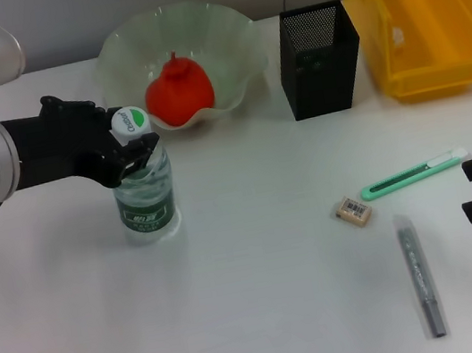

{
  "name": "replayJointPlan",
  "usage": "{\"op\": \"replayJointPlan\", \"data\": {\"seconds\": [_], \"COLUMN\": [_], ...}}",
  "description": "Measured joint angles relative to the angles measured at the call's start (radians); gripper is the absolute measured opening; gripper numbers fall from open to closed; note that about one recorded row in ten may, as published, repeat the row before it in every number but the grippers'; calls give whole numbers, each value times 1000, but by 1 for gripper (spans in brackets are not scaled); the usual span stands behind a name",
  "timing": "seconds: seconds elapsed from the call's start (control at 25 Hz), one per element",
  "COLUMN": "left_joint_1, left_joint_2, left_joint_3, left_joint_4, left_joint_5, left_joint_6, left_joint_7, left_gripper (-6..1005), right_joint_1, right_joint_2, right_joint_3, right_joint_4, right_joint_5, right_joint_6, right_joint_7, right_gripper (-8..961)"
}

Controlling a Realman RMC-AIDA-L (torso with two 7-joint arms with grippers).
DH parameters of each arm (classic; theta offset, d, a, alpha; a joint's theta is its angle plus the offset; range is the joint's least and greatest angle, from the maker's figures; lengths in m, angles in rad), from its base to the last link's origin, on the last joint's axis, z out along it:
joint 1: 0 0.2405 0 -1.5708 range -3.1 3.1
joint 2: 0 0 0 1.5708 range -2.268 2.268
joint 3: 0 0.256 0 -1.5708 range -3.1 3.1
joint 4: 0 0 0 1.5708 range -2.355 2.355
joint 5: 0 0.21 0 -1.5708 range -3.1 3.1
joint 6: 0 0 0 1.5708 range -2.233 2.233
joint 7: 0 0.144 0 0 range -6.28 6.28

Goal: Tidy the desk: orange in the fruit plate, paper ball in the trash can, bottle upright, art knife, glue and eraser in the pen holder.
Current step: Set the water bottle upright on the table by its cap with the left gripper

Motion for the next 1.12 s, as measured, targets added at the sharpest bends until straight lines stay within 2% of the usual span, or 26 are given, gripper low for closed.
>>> {"op": "replayJointPlan", "data": {"seconds": [1.12], "left_joint_1": [19], "left_joint_2": [1], "left_joint_3": [-34], "left_joint_4": [-25], "left_joint_5": [1], "left_joint_6": [-3], "left_joint_7": [19], "left_gripper": [450], "right_joint_1": [0], "right_joint_2": [5], "right_joint_3": [0], "right_joint_4": [-7], "right_joint_5": [6], "right_joint_6": [0], "right_joint_7": [-1], "right_gripper": [724]}}
